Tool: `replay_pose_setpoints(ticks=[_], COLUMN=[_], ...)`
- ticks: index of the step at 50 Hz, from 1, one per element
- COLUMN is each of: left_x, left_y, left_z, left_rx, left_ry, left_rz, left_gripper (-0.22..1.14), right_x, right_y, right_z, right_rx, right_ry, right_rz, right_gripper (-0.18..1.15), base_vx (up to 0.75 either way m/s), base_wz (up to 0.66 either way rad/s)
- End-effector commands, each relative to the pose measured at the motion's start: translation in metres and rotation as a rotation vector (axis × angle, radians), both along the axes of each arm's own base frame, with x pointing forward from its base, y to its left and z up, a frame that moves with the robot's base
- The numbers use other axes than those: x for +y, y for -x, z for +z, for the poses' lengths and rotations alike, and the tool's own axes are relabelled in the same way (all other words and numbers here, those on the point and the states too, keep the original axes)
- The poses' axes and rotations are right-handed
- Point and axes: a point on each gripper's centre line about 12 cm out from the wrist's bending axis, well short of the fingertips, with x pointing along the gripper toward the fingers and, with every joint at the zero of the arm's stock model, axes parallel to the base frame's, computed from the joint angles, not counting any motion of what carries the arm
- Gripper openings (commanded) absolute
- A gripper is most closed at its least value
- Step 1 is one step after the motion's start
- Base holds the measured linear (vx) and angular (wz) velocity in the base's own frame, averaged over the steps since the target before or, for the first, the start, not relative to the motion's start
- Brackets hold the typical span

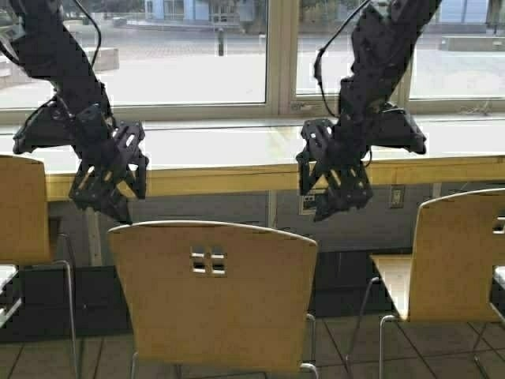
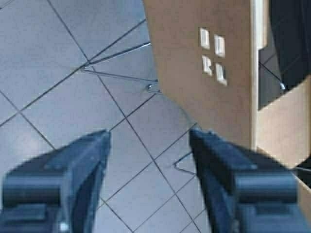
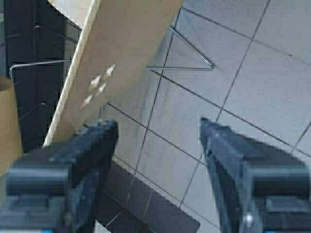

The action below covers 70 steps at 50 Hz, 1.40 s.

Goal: Push the chairs under the table

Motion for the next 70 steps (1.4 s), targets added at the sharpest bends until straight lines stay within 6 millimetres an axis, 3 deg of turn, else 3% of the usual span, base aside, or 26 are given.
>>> replay_pose_setpoints(ticks=[1,15,35,54,70], left_x=[-0.002,0.012,0.019,0.024,0.025], left_y=[0.002,0.024,0.02,0.02,0.008], left_z=[-0.003,-0.016,-0.016,-0.04,-0.056], left_rx=[0.021,0.088,0.084,0.135,0.151], left_ry=[0.018,0.017,0.01,-0.012,-0.012], left_rz=[0.012,0.071,0.077,0.074,0.085], left_gripper=[0.86,0.86,0.86,0.86,0.86], right_x=[0.019,0.033,0.065,0.064,0.064], right_y=[0.003,0.027,0.057,0.061,0.049], right_z=[0.004,-0.005,-0.037,-0.063,-0.077], right_rx=[-0.011,0.036,0.129,0.187,0.195], right_ry=[-0.02,-0.023,-0.044,-0.036,-0.042], right_rz=[0.031,0.035,0.011,-0.016,-0.04], right_gripper=[0.88,0.88,0.88,0.88,0.88], base_vx=[0.28,0.24,0.19,0.1,0.03], base_wz=[-0.17,-0.08,-0.02,0.02,0.02])
